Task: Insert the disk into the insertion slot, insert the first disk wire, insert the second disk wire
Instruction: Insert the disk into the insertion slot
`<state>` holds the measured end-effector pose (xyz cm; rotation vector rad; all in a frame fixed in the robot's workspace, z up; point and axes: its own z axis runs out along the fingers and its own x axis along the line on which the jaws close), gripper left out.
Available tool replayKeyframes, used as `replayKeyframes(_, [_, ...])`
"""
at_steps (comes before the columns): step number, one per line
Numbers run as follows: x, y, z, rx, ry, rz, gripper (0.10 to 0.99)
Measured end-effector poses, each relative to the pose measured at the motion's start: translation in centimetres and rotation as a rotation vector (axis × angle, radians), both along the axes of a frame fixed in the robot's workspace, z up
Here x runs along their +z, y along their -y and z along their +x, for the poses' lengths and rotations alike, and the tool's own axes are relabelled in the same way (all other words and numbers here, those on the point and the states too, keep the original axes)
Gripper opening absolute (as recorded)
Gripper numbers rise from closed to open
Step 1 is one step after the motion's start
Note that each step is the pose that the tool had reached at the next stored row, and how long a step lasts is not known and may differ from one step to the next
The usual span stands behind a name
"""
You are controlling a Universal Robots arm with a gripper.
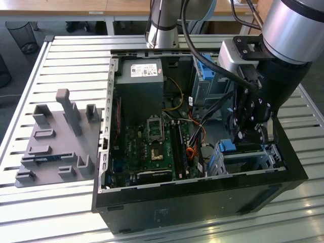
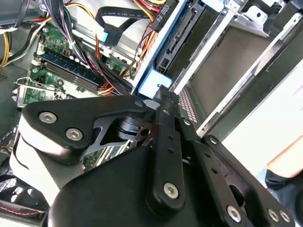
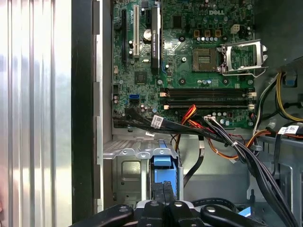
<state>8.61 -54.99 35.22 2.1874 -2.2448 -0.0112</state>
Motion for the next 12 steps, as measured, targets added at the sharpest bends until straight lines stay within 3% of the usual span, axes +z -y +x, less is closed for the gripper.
replayKeyframes(12, [0.34, 0.0, 0.0, 0.0, 0.0, 0.001, 0.106])
